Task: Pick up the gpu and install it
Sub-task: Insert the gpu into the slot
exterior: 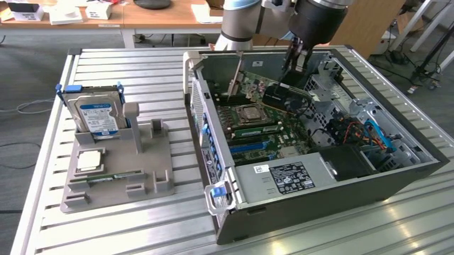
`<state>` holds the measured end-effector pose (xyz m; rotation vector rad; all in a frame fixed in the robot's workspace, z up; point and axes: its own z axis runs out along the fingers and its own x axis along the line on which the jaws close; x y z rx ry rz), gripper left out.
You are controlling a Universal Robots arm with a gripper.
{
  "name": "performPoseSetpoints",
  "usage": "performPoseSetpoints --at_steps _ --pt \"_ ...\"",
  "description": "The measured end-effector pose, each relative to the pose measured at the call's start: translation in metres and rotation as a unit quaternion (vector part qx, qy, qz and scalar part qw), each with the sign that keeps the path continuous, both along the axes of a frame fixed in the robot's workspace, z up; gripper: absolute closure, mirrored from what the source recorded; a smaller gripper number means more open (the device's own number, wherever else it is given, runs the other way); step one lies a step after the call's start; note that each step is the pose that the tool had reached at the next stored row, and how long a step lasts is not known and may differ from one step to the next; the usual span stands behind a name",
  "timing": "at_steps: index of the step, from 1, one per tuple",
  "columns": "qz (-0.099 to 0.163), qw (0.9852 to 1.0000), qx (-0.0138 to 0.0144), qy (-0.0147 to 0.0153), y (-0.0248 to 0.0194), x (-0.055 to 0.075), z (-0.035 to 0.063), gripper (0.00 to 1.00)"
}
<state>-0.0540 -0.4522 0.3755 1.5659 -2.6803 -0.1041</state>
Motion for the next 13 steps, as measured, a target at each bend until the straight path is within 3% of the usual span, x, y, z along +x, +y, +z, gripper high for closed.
performPoseSetpoints --at_steps 4,7,13 --pt "0.037 0.9993 -0.0001 0.0 -0.0001 0.0 -0.0004 0.73" --pt "0.064 0.998 -0.0001 0.0 -0.0001 0.0 -0.0008 0.73" --pt "0.119 0.9929 -0.0001 0.0 -0.0001 0.0 -0.0016 0.73"
